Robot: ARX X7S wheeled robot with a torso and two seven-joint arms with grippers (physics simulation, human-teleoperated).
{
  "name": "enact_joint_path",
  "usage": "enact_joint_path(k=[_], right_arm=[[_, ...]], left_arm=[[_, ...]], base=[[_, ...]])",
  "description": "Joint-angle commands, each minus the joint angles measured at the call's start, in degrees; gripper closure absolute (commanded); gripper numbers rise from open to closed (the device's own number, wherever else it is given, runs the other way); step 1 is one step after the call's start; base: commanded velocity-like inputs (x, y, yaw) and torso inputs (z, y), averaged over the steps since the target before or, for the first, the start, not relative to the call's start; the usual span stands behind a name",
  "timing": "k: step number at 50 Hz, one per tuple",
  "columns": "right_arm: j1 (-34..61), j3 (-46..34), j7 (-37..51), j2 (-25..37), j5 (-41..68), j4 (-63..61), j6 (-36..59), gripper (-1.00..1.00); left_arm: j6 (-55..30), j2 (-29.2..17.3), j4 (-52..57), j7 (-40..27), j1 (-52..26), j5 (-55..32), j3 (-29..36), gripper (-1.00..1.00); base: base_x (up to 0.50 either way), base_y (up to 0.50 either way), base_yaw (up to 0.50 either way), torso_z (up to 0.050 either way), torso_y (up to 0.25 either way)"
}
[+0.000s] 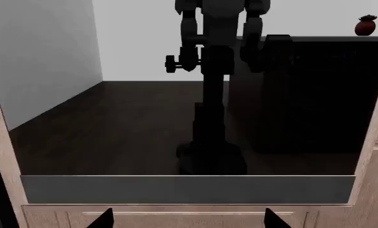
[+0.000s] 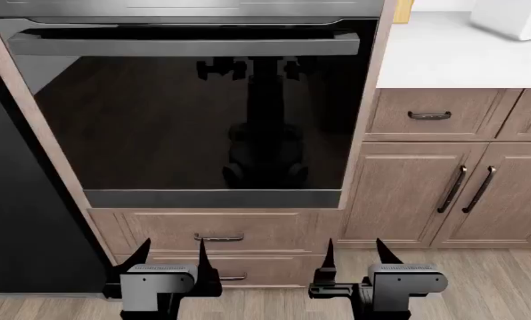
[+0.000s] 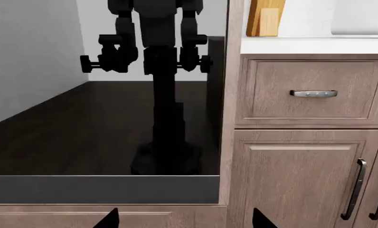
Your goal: Close the microwave door
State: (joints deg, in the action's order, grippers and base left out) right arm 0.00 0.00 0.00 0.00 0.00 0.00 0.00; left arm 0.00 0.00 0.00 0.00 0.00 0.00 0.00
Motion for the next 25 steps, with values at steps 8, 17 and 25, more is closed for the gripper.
enact_joint_path(k=[8, 17, 25], right_arm=[[1.6, -3.0, 4.5, 1.8, 0.4, 8.2, -6.3, -1.00], [3.7, -4.3, 6.3, 2.7, 0.7, 14.7, -11.8, -1.00], [4.2, -5.7, 7.8, 3.7, -0.7, 17.2, -17.7, -1.00]], left_arm=[[0.7, -2.2, -0.9, -2.6, -0.2, -1.9, 2.8, -1.00], [0.7, -3.4, 2.1, -3.9, 0.6, -2.1, 4.3, -1.00], [-13.8, -4.3, 21.6, -4.9, -0.8, -6.0, 4.1, -1.00]], base=[[0.00, 0.00, 0.00, 0.000, 0.000], [0.00, 0.00, 0.00, 0.000, 0.000], [0.00, 0.00, 0.00, 0.000, 0.000]])
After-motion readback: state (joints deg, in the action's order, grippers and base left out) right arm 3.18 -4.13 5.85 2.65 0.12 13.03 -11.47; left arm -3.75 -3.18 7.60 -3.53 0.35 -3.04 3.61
